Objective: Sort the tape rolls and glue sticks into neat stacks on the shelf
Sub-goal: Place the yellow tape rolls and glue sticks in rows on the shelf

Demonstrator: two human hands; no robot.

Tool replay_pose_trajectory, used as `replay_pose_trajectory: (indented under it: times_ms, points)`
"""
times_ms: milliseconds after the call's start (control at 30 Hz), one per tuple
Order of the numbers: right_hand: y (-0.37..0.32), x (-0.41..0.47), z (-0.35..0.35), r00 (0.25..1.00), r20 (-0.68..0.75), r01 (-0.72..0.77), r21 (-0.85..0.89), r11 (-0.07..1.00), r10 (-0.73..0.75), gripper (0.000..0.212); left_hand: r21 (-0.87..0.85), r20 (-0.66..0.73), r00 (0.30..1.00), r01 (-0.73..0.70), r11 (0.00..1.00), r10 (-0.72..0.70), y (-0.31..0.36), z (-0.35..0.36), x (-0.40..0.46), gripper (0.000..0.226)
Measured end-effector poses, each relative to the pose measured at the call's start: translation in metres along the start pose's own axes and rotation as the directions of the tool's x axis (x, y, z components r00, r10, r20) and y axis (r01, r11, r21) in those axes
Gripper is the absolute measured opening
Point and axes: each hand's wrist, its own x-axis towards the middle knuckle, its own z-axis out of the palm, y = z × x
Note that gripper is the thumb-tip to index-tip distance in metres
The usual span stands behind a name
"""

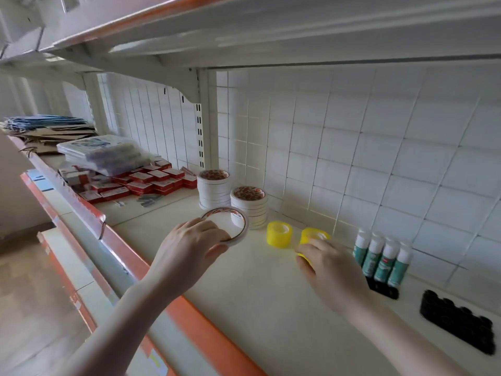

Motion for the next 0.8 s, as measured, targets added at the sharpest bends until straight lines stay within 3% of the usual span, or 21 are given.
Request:
replay_pose_trajectory:
  times_ms: [133,233,400,633,800]
  points:
    - [-0.030,0.024,0.027,0.999,0.033,0.010,-0.079,0.997,-0.008,0.015,-0.038,0.002,0.999,-0.038,0.999,0.038,-0.050,0.003,0.014,0.014]
    - [-0.050,0.044,0.047,1.000,0.017,0.006,-0.100,0.995,-0.005,0.026,-0.047,-0.012,0.996,-0.083,0.995,0.083,-0.087,0.004,0.032,0.012]
    - [-0.079,0.069,0.075,1.000,0.018,-0.014,-0.166,0.986,0.017,0.026,-0.045,-0.022,0.985,-0.174,0.984,0.173,-0.140,0.010,0.060,0.010]
    - [-0.105,0.085,0.102,0.997,0.040,-0.059,-0.208,0.976,0.069,0.023,-0.112,-0.002,0.979,-0.204,0.973,0.205,-0.187,0.025,0.094,0.010]
    - [-0.106,0.085,0.111,0.995,0.060,-0.071,-0.202,0.977,0.085,0.026,-0.191,0.051,0.988,-0.134,0.972,0.146,-0.204,0.037,0.117,0.014]
